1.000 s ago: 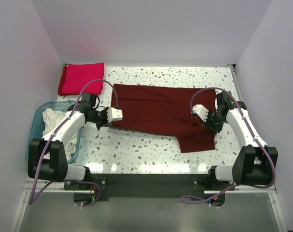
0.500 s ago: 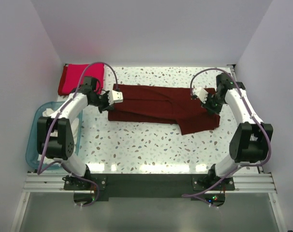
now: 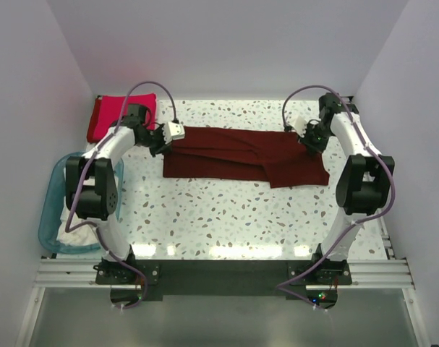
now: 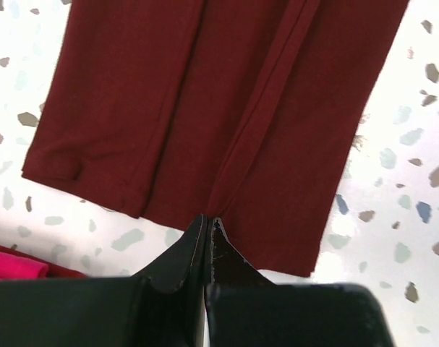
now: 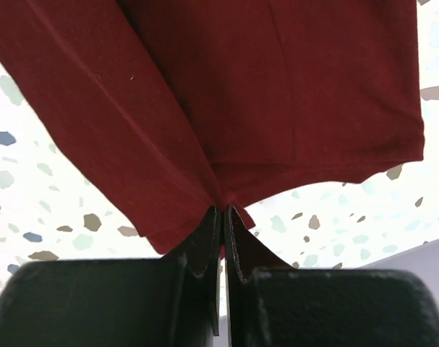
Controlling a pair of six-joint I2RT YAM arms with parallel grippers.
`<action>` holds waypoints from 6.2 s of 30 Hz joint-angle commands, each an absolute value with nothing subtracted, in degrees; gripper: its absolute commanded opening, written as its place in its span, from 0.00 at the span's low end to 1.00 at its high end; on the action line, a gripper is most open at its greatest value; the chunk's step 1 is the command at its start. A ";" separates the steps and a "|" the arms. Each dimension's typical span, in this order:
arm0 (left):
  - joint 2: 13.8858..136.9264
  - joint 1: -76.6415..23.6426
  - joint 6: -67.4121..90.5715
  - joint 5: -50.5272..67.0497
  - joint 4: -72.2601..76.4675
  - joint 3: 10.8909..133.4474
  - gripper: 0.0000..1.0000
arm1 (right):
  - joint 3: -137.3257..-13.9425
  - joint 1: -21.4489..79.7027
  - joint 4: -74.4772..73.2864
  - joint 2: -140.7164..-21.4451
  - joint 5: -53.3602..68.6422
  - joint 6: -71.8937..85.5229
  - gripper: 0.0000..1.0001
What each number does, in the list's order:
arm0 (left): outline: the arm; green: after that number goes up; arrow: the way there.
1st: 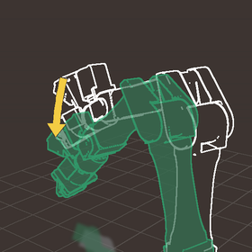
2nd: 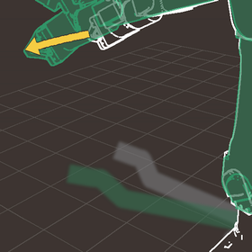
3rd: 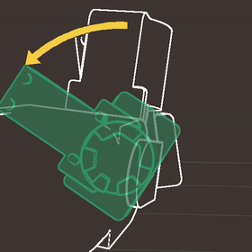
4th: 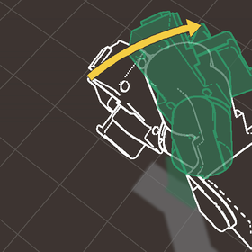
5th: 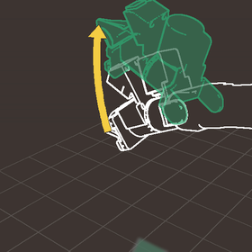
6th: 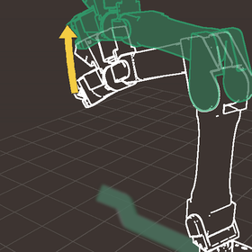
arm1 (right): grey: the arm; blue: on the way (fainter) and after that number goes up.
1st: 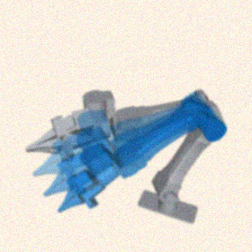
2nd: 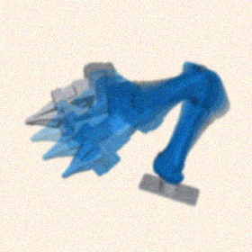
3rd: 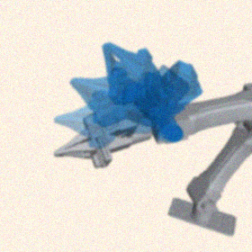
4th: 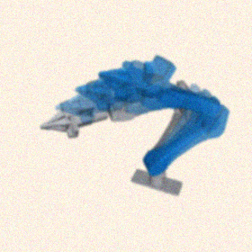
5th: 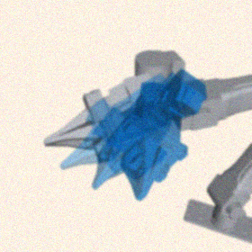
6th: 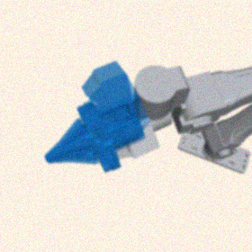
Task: Fold and stack the t-shirts
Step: Fold the tshirt
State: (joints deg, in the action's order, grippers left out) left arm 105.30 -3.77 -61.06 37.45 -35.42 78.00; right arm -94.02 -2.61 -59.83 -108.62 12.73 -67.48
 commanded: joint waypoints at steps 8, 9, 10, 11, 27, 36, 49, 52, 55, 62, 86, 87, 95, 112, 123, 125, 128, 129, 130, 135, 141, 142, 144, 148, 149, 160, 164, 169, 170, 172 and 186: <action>109.95 -3.08 -59.59 36.12 -32.08 83.06 0.00 | -102.65 -2.11 -59.59 -115.22 11.78 -69.08 0.00; 110.13 -3.08 -59.33 36.12 -31.91 83.14 0.00 | -103.09 -2.02 -59.76 -115.66 11.69 -69.17 0.00; 110.30 -3.08 -59.07 35.95 -31.47 83.32 0.00 | -103.36 -2.02 -60.03 -115.93 11.60 -69.26 0.00; 110.39 -3.08 -58.89 35.95 -30.77 83.49 0.00 | -103.71 -2.02 -60.03 -116.10 11.43 -69.43 0.00; 119.44 -4.48 -59.33 32.79 -33.31 94.83 0.00 | -103.71 -2.29 -58.53 -118.39 8.70 -70.49 0.00; 121.46 -4.83 -58.19 31.73 -32.61 95.71 0.00 | -104.33 -2.29 -57.48 -120.41 6.86 -68.82 0.00; 120.15 -4.75 -55.37 29.62 -31.03 92.11 0.00 | -108.02 -1.67 -55.11 -123.31 6.59 -62.40 0.00; 120.06 -4.75 -55.28 29.53 -30.85 91.85 0.00 | -108.98 -1.23 -54.93 -124.45 5.98 -62.49 0.00; 120.06 -4.75 -54.84 29.01 -30.68 91.50 0.00 | -109.60 -1.14 -54.49 -125.42 5.54 -62.49 0.00; 119.89 -4.57 -47.40 26.46 -28.39 92.89 0.31 | -112.23 -1.14 -55.28 -126.48 3.43 -59.42 0.20; 111.26 -1.58 -20.48 23.82 -32.78 78.84 0.58 | -99.76 -12.74 -64.16 -120.15 8.88 -34.37 0.42; 111.70 -1.58 -20.48 23.99 -33.04 79.36 0.57 | -99.49 -12.92 -63.64 -120.32 8.62 -34.19 0.42; 116.27 -1.58 -18.37 27.77 -34.72 83.75 0.49 | -100.72 -13.36 -63.63 -121.02 8.26 -33.05 0.40; 116.72 -1.58 -17.58 28.57 -35.07 84.46 0.43 | -103.89 -14.41 -66.36 -123.05 9.14 -32.43 0.41; 117.16 -1.58 -16.96 26.19 -35.77 83.93 0.43 | -103.27 -14.59 -66.53 -123.49 8.79 -32.52 0.43; 117.33 -1.58 -16.96 26.89 -36.04 84.02 0.42 | -103.27 -14.59 -66.53 -123.57 8.88 -32.52 0.44; 117.68 -1.58 -16.44 26.98 -36.64 84.29 0.41 | -103.62 -14.59 -66.71 -123.92 8.70 -32.26 0.44; 117.95 -1.58 -16.52 27.07 -36.82 84.46 0.41 | -103.88 -14.68 -66.80 -124.10 8.61 -32.17 0.44; 117.86 -1.58 -16.61 27.16 -36.74 84.29 0.41 | -103.97 -14.68 -66.80 -124.28 8.53 -32.17 0.45; 117.25 -1.58 -16.70 27.42 -36.30 84.29 0.36 | -104.68 -14.68 -67.24 -124.63 9.14 -32.17 0.45; 115.05 -1.58 -16.87 27.51 -34.80 84.02 0.20 | -104.94 -14.68 -67.59 -124.45 9.75 -32.61 0.42; 115.14 -1.58 -16.87 27.51 -35.07 84.46 0.20 | -104.94 -14.68 -67.67 -124.28 10.02 -32.69 0.41; 114.96 -1.58 -17.05 27.51 -35.16 84.38 0.20 | -105.03 -14.59 -67.41 -124.02 10.19 -32.61 0.41; 114.96 -1.58 -17.23 27.51 -35.24 84.37 0.19 | -105.82 -14.68 -67.24 -124.54 10.55 -32.34 0.41; 114.87 -1.58 -17.23 27.51 -35.07 84.29 0.19 | -105.99 -14.59 -67.32 -124.80 10.98 -32.34 0.41; 114.43 -1.58 -17.05 27.33 -34.80 84.73 0.20 | -110.21 -14.41 -69.08 -128.84 13.27 -30.15 0.41; 114.35 -1.58 -17.23 27.16 -35.07 84.90 0.22 | -109.86 -14.24 -69.00 -129.46 13.45 -30.23 0.41; 114.43 -1.58 -17.23 27.51 -35.33 85.17 0.22 | -109.77 -14.06 -68.99 -129.99 13.97 -30.41 0.35; 114.43 -1.58 -17.23 27.77 -35.42 85.17 0.20 | -109.95 -14.15 -69.34 -129.99 14.24 -30.76 0.31; 114.35 -1.58 -17.40 27.86 -35.42 85.25 0.14 | -110.04 -14.15 -69.61 -129.90 14.50 -30.94 0.15; 112.59 -1.58 -17.58 27.25 -35.77 84.29 0.00 | -110.39 -14.33 -70.05 -127.62 13.89 -32.52 0.00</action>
State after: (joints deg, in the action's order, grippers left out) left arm 116.36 -1.65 -17.54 26.74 -35.51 83.15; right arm -108.18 -14.26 -68.79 -130.02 13.10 -31.90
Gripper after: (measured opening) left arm 0.012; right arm 0.008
